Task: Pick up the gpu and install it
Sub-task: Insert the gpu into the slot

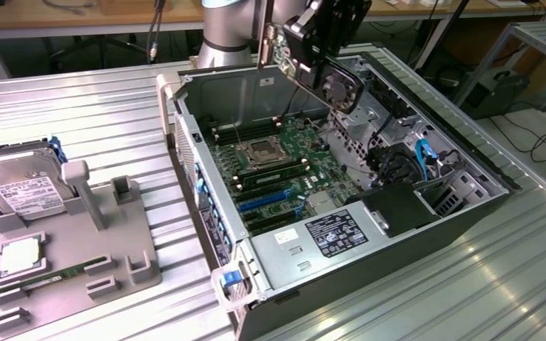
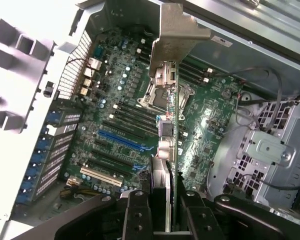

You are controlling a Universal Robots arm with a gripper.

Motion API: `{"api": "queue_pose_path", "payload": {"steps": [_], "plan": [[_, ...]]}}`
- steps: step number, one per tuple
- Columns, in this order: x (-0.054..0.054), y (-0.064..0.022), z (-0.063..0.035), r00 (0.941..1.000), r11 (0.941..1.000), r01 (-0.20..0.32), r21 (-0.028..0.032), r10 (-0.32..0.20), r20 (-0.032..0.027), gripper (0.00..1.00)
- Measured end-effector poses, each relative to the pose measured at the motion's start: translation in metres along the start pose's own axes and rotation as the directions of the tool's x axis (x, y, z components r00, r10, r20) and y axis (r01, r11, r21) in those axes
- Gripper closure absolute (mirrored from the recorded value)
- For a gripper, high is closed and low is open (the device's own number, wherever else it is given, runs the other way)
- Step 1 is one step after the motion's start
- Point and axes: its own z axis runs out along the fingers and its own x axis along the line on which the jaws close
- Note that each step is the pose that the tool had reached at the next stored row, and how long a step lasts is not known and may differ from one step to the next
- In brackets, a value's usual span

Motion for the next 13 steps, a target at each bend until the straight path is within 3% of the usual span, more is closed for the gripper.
{"api": "queue_pose_path", "payload": {"steps": [6, 13], "plan": [[0.0000, 0.0000, 0.0000, 0.9974, 0.9974, 0.072, -0.0055, -0.072, -0.0012, 0.72], [0.0000, 0.0000, 0.0000, 0.9895, 0.9895, 0.144, -0.0110, -0.144, -0.0020, 0.72]]}}
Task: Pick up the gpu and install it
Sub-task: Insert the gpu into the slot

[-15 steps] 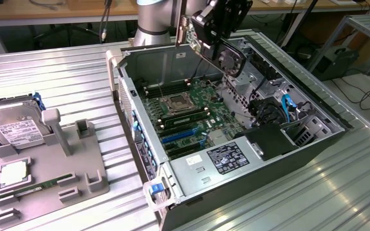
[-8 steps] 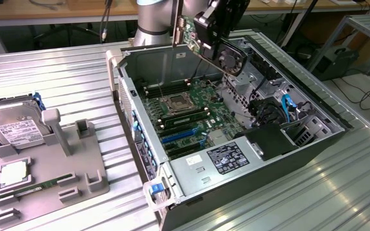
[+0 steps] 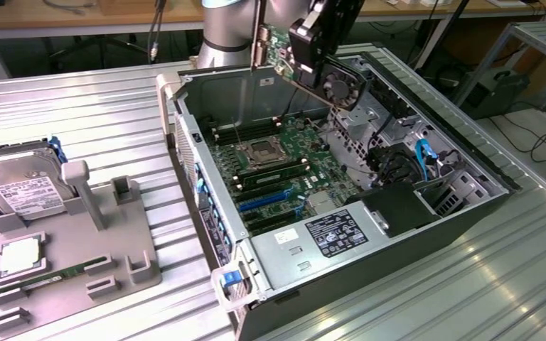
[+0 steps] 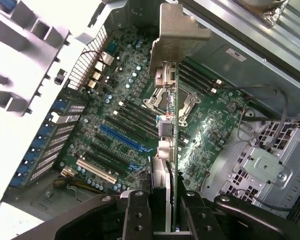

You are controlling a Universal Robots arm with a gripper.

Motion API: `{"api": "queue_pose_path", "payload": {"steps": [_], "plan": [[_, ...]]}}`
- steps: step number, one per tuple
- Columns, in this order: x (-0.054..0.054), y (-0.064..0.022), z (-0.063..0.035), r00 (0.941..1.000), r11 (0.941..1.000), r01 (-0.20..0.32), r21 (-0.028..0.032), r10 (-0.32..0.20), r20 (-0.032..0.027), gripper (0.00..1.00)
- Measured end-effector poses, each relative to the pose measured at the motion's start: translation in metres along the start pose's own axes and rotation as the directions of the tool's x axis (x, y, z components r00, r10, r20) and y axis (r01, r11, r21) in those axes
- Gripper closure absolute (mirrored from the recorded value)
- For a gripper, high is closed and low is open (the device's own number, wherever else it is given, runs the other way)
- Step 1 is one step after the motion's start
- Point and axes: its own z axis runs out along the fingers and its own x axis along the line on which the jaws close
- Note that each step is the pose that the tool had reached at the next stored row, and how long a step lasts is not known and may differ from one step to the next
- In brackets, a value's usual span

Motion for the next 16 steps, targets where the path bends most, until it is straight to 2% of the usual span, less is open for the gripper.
{"api": "queue_pose_path", "payload": {"steps": [8, 16], "plan": [[0.0000, 0.0000, 0.0000, 0.9973, 0.9972, 0.074, -0.0056, -0.074, -0.0012, 0.72], [0.0000, 0.0000, 0.0000, 0.9896, 0.9896, 0.143, -0.0110, -0.144, -0.0019, 0.72]]}}
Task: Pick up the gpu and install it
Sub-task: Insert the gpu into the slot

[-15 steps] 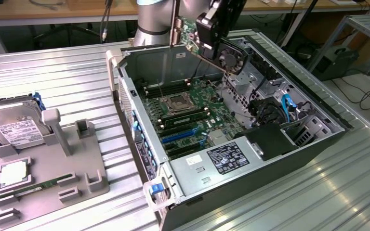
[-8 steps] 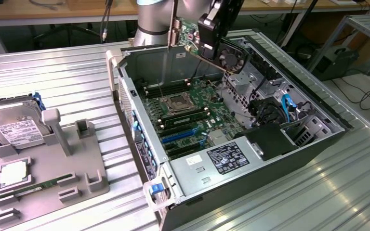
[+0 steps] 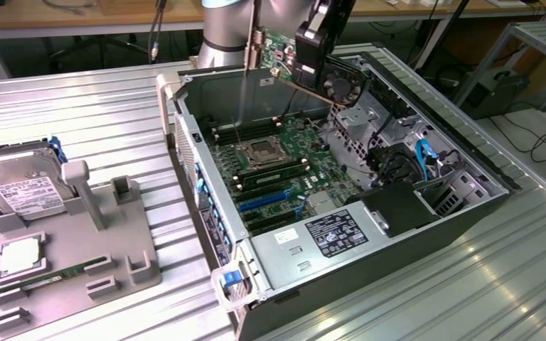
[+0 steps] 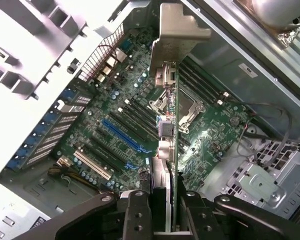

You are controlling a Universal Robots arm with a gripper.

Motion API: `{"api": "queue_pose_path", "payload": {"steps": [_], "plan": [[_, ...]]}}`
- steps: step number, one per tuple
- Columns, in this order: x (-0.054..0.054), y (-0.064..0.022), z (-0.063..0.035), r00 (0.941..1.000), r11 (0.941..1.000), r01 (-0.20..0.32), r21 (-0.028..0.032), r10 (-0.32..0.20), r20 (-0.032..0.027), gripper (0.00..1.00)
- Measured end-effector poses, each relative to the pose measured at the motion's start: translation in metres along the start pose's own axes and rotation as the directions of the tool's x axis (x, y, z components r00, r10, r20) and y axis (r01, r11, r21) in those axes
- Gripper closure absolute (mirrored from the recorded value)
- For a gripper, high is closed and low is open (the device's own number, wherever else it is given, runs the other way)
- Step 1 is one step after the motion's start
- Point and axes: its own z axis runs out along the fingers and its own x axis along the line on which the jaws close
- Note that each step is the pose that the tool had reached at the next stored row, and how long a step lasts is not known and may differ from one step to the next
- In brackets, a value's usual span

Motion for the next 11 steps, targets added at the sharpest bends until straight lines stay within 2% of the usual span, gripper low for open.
{"api": "queue_pose_path", "payload": {"steps": [11], "plan": [[0.0000, 0.0000, 0.0000, 0.9951, 0.9951, 0.099, -0.0075, -0.099, -0.0015, 0.72]]}}
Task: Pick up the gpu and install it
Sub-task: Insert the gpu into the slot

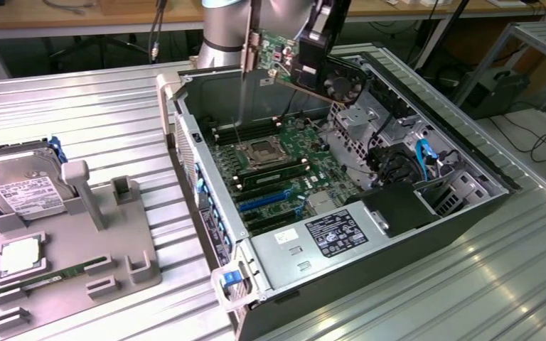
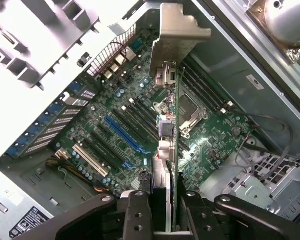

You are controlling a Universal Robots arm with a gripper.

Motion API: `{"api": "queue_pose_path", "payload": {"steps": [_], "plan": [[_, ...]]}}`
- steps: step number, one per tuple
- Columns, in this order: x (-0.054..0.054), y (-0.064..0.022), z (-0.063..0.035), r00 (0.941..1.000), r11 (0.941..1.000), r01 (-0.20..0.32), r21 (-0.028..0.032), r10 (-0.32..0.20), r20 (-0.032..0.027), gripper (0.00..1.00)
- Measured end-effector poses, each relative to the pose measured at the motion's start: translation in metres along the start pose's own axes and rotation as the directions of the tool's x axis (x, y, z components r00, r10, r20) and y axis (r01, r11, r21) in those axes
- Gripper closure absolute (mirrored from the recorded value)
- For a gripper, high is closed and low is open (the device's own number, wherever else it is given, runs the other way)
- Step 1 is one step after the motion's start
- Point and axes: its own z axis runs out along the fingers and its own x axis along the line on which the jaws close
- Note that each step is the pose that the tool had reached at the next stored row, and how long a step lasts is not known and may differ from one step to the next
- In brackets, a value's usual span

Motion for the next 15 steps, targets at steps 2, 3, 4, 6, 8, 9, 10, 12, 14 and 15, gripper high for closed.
{"api": "queue_pose_path", "payload": {"steps": [2, 3, 4, 6, 8, 9, 10, 12, 14, 15], "plan": [[0.0000, 0.0000, 0.0000, 0.9999, 0.9999, 0.017, -0.0013, -0.017, -0.0004, 0.72], [0.0000, 0.0000, 0.0000, 0.9997, 0.9996, 0.026, -0.0020, -0.026, -0.0005, 0.72], [0.0000, 0.0000, 0.0000, 0.9992, 0.9992, 0.039, -0.0029, -0.040, -0.0007, 0.72], [0.0000, 0.0000, 0.0000, 0.9983, 0.9983, 0.059, -0.0044, -0.059, -0.0010, 0.72], [0.0000, 0.0000, 0.0000, 0.9963, 0.9963, 0.086, -0.0065, -0.086, -0.0014, 0.72], [0.0000, 0.0000, 0.0000, 0.9955, 0.9955, 0.094, -0.0071, -0.094, -0.0015, 0.72], [0.0000, 0.0000, 0.0000, 0.9946, 0.9946, 0.104, -0.0078, -0.104, -0.0016, 0.72], [0.0000, 0.0000, 0.0000, 0.9927, 0.9926, 0.121, -0.0092, -0.121, -0.0017, 0.72], [0.0000, 0.0000, 0.0000, 0.9902, 0.9902, 0.139, -0.0106, -0.139, -0.0019, 0.72], [0.0000, 0.0000, 0.0000, 0.9891, 0.9891, 0.147, -0.0112, -0.147, -0.0020, 0.72]]}}
